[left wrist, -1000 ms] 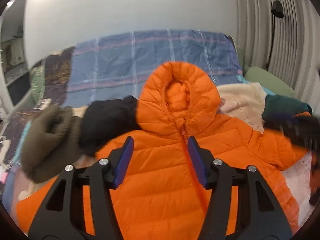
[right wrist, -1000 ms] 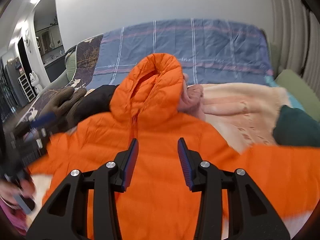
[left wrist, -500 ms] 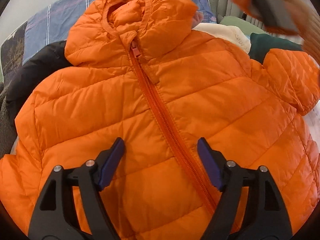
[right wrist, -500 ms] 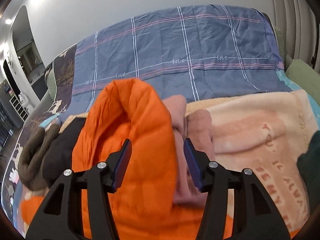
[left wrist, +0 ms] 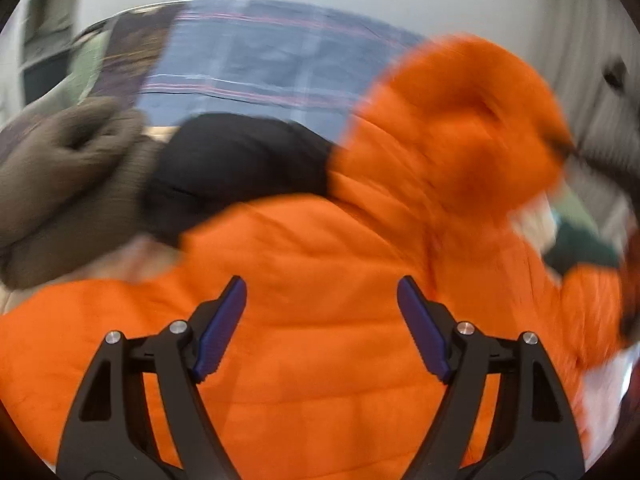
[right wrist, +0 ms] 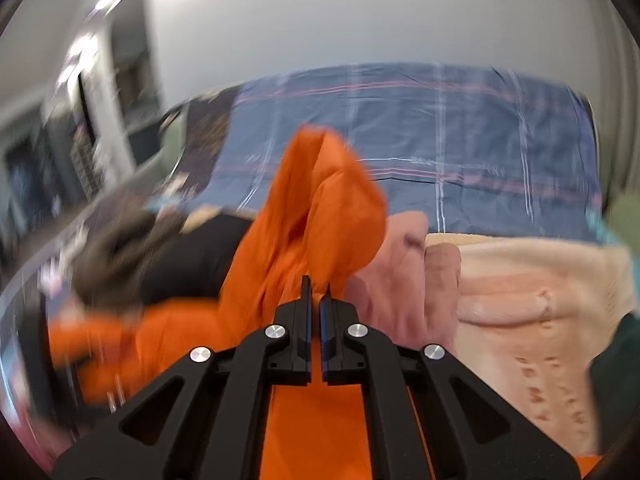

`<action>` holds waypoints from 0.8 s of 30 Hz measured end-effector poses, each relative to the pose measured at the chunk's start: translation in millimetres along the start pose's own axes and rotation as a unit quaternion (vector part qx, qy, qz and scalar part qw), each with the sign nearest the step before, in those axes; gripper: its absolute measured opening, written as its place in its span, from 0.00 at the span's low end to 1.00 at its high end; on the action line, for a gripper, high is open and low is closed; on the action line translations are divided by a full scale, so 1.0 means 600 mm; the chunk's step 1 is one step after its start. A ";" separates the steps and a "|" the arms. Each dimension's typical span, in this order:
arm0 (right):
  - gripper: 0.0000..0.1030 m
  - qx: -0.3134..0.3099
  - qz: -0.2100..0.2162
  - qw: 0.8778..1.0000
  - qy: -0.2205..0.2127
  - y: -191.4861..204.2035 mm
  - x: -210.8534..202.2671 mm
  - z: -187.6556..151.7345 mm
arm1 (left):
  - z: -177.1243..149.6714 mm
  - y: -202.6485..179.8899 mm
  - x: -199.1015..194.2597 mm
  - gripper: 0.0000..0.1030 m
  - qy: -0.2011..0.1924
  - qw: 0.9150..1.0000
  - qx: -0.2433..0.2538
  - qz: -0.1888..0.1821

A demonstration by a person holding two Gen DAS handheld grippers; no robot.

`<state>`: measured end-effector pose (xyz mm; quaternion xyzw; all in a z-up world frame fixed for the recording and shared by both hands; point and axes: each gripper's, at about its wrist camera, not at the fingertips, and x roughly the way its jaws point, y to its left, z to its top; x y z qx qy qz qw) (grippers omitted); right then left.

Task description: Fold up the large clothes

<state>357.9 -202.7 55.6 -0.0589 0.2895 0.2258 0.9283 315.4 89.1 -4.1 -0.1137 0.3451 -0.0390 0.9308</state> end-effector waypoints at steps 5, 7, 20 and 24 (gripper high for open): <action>0.07 -0.076 0.007 0.995 0.063 0.070 -0.055 -0.142 | 0.013 0.044 -0.071 0.77 -0.042 0.998 -0.033 0.026; 0.19 -0.067 0.012 0.993 0.093 0.075 -0.061 -0.187 | 0.009 0.039 -0.092 0.78 -0.047 0.998 -0.028 0.029; 0.27 0.132 0.047 0.990 0.022 0.070 -0.070 -0.163 | -0.078 -0.118 0.014 0.50 0.060 0.992 0.109 0.001; 0.27 0.182 0.066 0.978 0.079 0.061 0.037 -0.192 | -0.110 -0.125 0.086 0.51 0.097 0.987 0.124 0.036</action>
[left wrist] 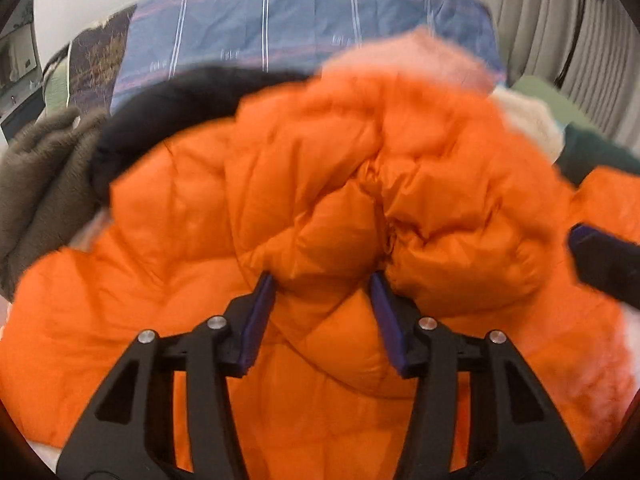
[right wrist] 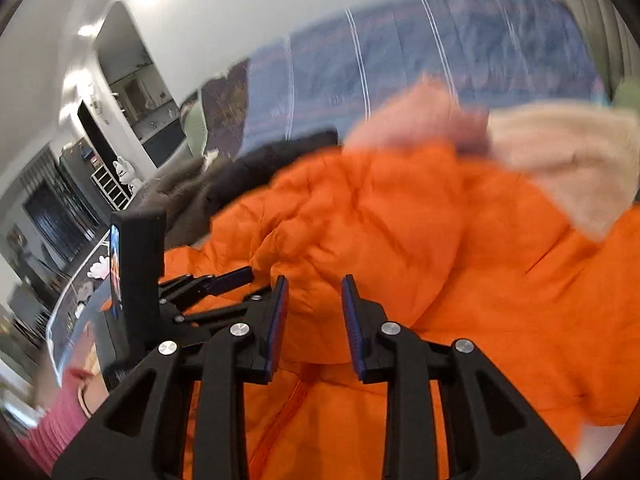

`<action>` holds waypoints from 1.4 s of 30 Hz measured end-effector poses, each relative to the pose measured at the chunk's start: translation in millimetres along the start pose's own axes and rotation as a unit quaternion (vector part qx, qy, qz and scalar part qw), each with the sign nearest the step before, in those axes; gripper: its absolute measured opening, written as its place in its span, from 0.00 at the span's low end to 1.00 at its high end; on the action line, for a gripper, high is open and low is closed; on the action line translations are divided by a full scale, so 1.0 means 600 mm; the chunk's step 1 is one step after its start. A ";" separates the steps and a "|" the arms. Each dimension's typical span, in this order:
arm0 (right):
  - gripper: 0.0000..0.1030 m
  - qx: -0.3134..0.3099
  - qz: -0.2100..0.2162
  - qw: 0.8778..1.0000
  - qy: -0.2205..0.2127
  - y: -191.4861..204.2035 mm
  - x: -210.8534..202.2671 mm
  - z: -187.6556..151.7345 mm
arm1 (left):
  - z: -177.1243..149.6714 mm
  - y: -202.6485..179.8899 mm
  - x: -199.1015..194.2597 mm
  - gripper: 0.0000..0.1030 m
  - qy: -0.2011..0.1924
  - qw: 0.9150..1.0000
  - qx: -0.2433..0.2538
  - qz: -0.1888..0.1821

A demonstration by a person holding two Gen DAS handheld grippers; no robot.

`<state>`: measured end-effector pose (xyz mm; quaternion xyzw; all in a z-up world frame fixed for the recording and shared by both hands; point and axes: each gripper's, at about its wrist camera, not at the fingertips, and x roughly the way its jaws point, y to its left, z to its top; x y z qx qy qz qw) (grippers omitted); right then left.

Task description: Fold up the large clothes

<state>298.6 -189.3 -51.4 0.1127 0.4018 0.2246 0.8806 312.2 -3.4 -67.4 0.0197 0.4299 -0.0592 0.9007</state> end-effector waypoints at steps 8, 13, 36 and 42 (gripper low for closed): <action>0.24 0.065 0.015 0.998 0.013 -0.072 0.082 -0.049 | -0.022 -0.017 0.032 0.64 -0.013 0.999 0.016 0.029; 0.25 0.025 -0.040 0.999 0.014 -0.033 0.068 -0.048 | -0.018 0.007 0.023 0.69 -0.006 1.000 -0.013 0.004; 0.64 -0.048 -0.198 0.979 0.007 0.067 0.165 -0.011 | -0.345 0.491 -0.254 0.83 0.011 0.927 -0.370 0.058; 0.68 -0.048 -0.190 0.981 0.001 0.059 0.164 -0.014 | -0.366 0.556 -0.215 0.86 0.000 0.880 -0.475 0.010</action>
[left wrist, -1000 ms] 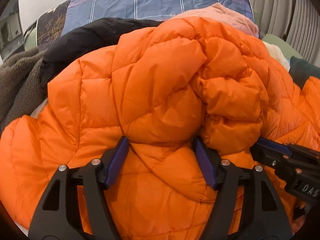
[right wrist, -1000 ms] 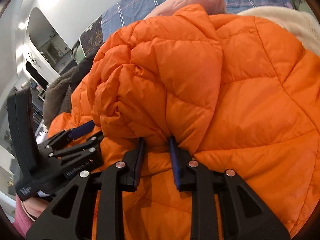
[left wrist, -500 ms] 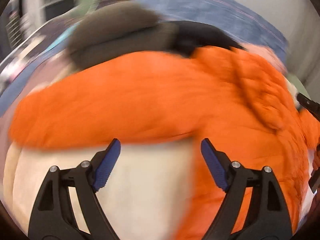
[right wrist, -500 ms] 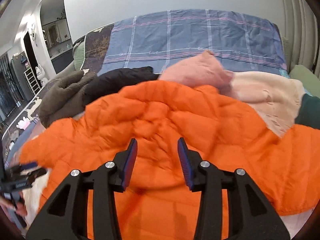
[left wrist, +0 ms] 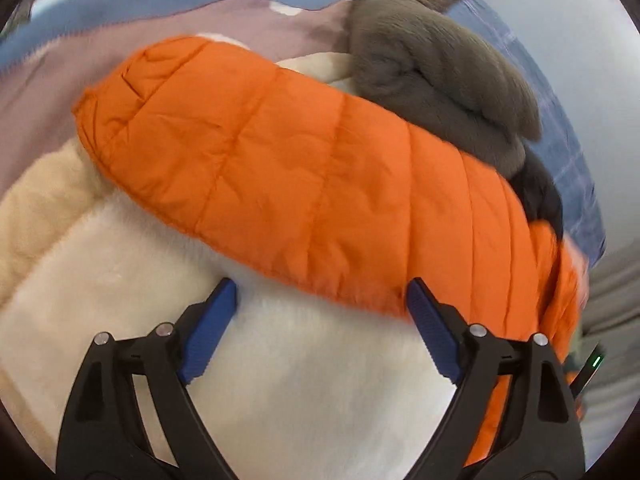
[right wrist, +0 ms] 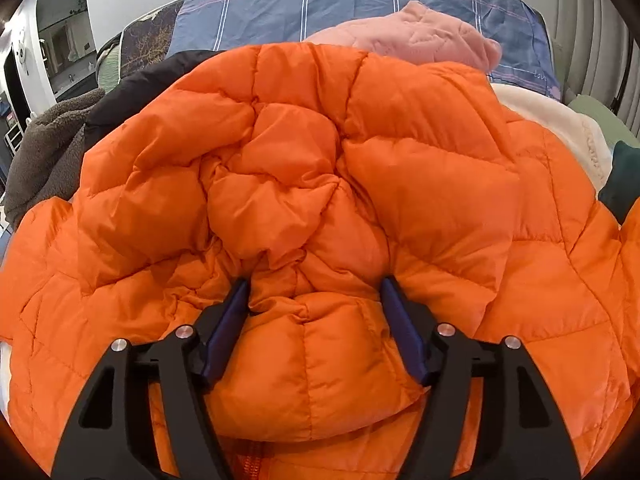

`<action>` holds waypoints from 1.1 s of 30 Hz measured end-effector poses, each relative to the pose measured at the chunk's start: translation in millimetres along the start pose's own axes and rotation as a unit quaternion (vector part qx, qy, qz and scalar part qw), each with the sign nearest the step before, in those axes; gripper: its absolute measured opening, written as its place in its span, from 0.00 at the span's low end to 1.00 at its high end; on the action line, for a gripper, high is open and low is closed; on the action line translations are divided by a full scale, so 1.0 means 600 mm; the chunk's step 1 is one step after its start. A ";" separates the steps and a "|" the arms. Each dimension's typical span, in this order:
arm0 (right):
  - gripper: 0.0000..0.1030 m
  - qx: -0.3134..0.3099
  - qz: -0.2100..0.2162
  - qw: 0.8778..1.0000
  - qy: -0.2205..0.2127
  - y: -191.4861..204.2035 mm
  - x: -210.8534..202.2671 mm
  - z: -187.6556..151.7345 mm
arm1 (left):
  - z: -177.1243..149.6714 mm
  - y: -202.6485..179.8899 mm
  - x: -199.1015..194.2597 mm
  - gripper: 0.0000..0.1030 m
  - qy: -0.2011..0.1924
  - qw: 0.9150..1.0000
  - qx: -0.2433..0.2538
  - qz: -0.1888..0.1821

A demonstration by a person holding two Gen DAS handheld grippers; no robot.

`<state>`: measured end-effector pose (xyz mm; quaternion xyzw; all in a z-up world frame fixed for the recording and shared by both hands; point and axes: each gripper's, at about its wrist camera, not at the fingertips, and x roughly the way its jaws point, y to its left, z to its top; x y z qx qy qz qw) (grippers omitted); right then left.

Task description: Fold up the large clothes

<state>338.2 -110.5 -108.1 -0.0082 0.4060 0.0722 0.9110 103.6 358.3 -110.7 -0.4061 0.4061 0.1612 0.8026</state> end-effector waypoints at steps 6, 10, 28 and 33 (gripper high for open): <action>0.69 0.000 0.002 1.000 -0.004 0.004 -0.002 -0.011 | 0.038 0.041 0.004 0.87 -0.028 0.996 -0.079 -0.025; 0.70 0.001 0.005 1.000 -0.004 0.002 -0.002 -0.012 | 0.063 0.059 0.005 0.69 -0.042 0.990 -0.130 -0.027; 0.76 0.032 0.075 0.997 0.008 -0.051 -0.058 -0.012 | -0.152 -0.588 -0.151 0.34 -0.181 0.894 0.375 -0.164; 0.77 0.033 0.088 0.995 -0.041 -0.156 -0.207 -0.042 | -0.302 -0.706 -0.038 0.75 -0.083 0.847 0.494 -0.177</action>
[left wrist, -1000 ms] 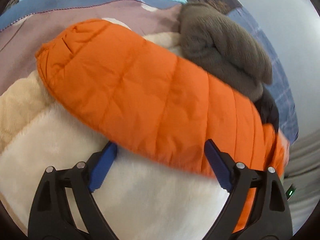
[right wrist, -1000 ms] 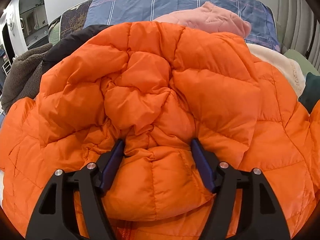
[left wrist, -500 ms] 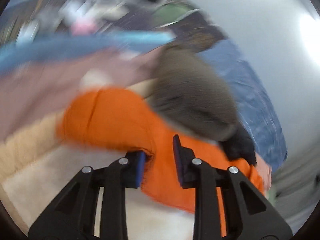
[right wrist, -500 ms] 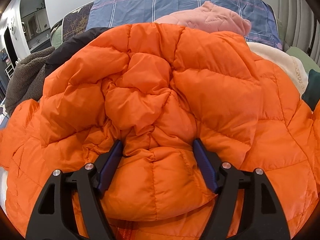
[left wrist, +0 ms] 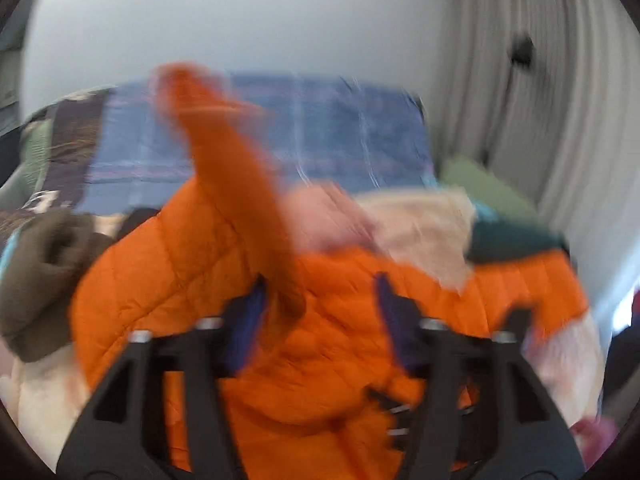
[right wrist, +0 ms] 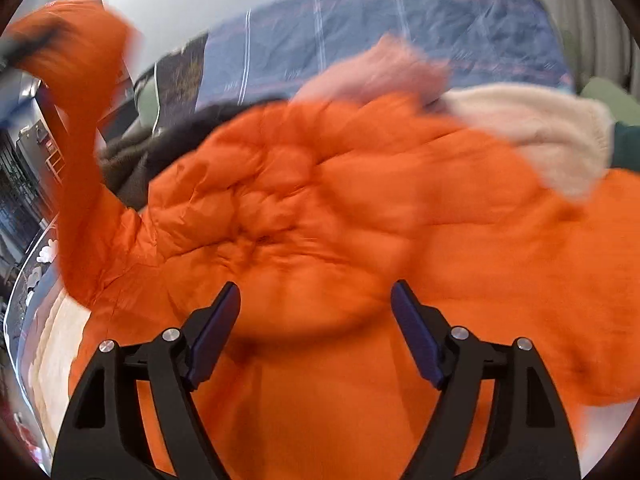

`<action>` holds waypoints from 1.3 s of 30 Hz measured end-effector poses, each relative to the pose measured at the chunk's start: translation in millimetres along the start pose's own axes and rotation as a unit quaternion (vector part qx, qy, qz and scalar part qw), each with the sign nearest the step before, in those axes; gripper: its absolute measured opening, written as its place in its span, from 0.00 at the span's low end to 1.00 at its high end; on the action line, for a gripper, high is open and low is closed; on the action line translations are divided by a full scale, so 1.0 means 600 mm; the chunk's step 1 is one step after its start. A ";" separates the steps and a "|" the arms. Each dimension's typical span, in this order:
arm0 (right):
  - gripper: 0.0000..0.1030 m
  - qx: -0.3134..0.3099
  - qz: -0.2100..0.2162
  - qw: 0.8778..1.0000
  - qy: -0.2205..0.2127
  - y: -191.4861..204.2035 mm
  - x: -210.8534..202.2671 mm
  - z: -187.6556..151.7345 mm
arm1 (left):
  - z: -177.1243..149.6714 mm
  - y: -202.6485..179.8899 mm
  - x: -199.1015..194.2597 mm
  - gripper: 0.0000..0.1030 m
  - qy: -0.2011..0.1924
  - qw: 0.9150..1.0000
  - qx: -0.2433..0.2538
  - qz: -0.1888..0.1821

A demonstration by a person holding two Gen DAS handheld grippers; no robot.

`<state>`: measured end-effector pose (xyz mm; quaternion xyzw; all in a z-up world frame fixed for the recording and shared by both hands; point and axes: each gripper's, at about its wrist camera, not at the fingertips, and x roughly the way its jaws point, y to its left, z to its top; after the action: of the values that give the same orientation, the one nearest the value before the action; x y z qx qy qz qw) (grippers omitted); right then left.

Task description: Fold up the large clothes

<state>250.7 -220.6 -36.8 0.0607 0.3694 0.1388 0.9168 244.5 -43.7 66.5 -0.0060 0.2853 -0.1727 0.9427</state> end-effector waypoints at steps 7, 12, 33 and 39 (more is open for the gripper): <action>0.77 0.079 -0.039 0.996 -0.010 -0.138 -0.095 -0.042 | -0.109 -0.033 0.106 0.79 0.114 0.991 0.067 0.005; 0.76 0.080 -0.008 0.997 -0.018 -0.116 -0.084 -0.018 | -0.123 0.045 0.074 0.79 0.100 0.994 0.027 0.039; 0.07 0.038 -0.100 0.992 0.068 -0.039 -0.026 0.002 | -0.132 0.120 0.130 0.80 0.131 0.990 -0.036 0.049; 0.27 0.027 -0.110 0.994 -0.006 -0.018 -0.067 -0.002 | -0.146 0.113 0.141 0.80 0.133 0.988 -0.027 0.069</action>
<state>224.4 -242.9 -13.4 0.0453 0.3719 0.0267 0.9268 284.5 -0.2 -59.7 0.0113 0.4126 -0.0986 0.9055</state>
